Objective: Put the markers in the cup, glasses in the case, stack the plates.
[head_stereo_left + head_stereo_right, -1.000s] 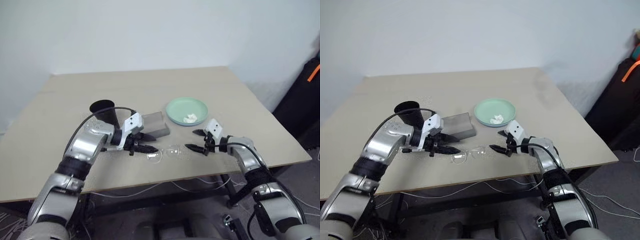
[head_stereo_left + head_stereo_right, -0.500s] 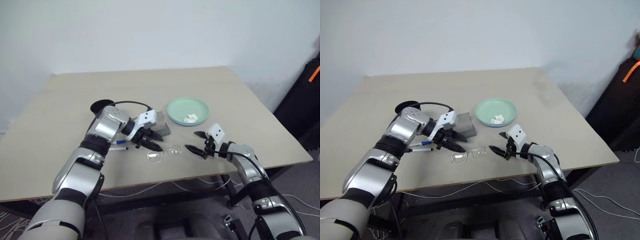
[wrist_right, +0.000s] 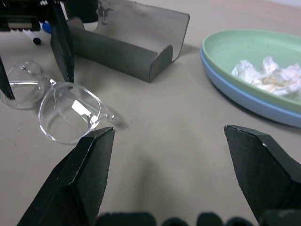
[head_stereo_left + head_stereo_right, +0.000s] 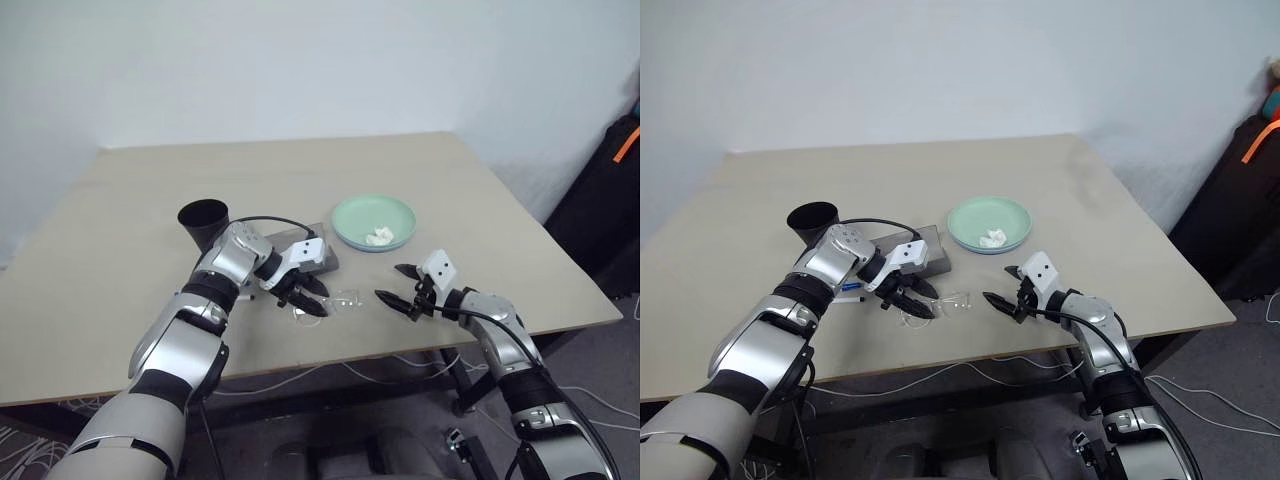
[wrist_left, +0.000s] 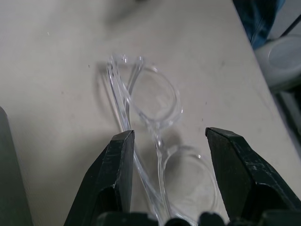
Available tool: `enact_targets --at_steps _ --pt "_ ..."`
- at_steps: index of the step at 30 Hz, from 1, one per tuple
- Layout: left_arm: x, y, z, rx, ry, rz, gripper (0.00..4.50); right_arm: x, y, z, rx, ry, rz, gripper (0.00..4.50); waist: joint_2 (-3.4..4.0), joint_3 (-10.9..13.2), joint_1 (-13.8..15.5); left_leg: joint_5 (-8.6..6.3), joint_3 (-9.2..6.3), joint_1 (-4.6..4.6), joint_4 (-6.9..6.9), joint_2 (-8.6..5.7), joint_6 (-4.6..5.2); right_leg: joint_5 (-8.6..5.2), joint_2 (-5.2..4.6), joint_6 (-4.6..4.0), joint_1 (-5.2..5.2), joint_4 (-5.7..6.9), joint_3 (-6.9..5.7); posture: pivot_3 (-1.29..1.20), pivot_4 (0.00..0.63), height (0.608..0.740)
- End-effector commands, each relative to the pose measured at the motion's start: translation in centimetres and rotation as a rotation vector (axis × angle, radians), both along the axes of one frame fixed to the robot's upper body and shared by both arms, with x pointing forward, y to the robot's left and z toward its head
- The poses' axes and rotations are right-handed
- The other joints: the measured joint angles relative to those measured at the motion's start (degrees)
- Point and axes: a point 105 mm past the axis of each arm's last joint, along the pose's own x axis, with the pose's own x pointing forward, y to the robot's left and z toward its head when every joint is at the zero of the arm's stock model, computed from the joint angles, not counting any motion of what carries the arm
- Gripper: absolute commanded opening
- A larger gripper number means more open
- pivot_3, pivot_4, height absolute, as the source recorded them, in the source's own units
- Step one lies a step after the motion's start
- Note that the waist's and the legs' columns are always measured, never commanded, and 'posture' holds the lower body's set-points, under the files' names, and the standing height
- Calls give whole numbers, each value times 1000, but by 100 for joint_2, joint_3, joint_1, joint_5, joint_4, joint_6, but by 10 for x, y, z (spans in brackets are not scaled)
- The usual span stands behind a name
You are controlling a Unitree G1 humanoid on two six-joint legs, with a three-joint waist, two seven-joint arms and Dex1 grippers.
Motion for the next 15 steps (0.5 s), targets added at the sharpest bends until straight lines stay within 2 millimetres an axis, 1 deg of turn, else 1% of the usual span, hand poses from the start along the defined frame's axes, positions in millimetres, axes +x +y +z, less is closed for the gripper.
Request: enact_targets --at_steps 1,4,8,15 --pt "9 -3 17 -6 -62 -12 2512 -7 1 25 61 -57 61 4042 -1 1 1 0 0 0 0 0 0 0 0 0 0 0 0 0 0 740" --pt "11 -4 17 -9 -69 -8 2512 -22 4 31 91 -48 156 4042 -3 2 3 0 -1 -1 0 0 0 0 0 0 0 0 -1 0 0 740" --pt "11 -5 17 -18 -73 -5 2512 -33 6 32 90 -27 215 4042 -6 3 4 0 -1 0 3 0 0 0 -1 0 2 1 -2 0 0 740" --pt "14 -8 20 -40 -87 8 2512 -33 8 27 71 -22 206 4042 -8 4 3 0 -4 1 5 2 0 0 1 0 1 4 -6 0 0 740"
